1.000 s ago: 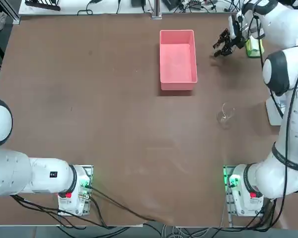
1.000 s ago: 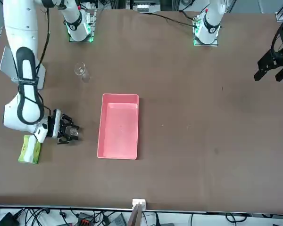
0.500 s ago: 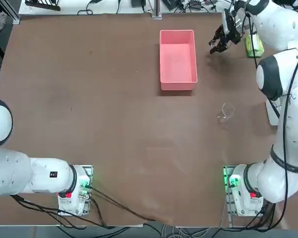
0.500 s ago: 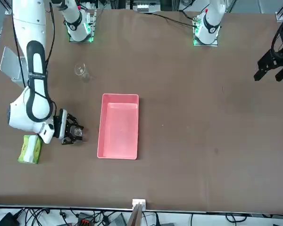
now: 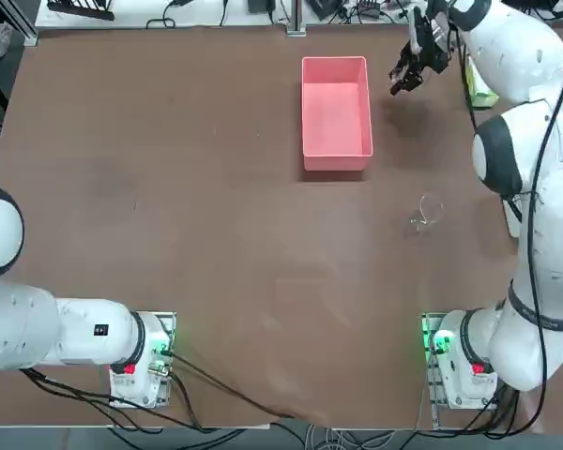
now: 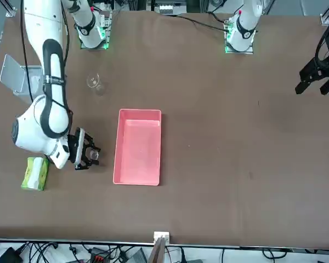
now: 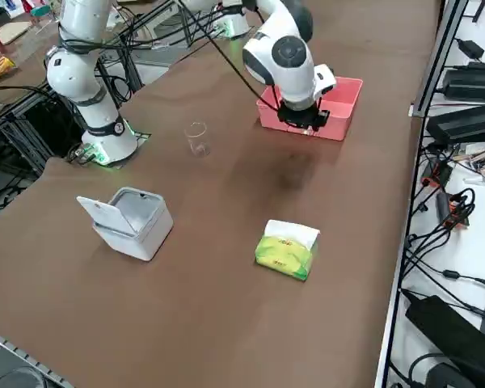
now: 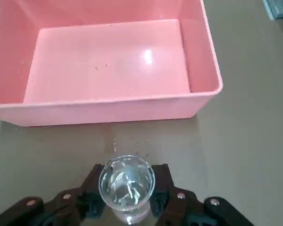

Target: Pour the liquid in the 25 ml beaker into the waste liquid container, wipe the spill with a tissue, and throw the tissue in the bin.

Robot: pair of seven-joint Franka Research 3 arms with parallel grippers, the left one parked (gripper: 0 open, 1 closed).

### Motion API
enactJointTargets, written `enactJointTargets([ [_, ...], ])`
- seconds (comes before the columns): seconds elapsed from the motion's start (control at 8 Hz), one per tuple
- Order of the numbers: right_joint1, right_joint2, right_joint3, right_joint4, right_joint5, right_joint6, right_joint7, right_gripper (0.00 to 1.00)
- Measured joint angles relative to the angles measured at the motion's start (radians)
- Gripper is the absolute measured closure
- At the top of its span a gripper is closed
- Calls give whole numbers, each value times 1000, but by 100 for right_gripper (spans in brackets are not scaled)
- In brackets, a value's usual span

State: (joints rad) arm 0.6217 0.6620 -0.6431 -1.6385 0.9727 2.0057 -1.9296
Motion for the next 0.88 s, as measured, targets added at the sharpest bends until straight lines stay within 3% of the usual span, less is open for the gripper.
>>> enactJointTargets([
  [0.25,70,0,-41,25,-70,5,106,52],
  [0.88,114,-1,-48,131,-332,6,369,52],
])
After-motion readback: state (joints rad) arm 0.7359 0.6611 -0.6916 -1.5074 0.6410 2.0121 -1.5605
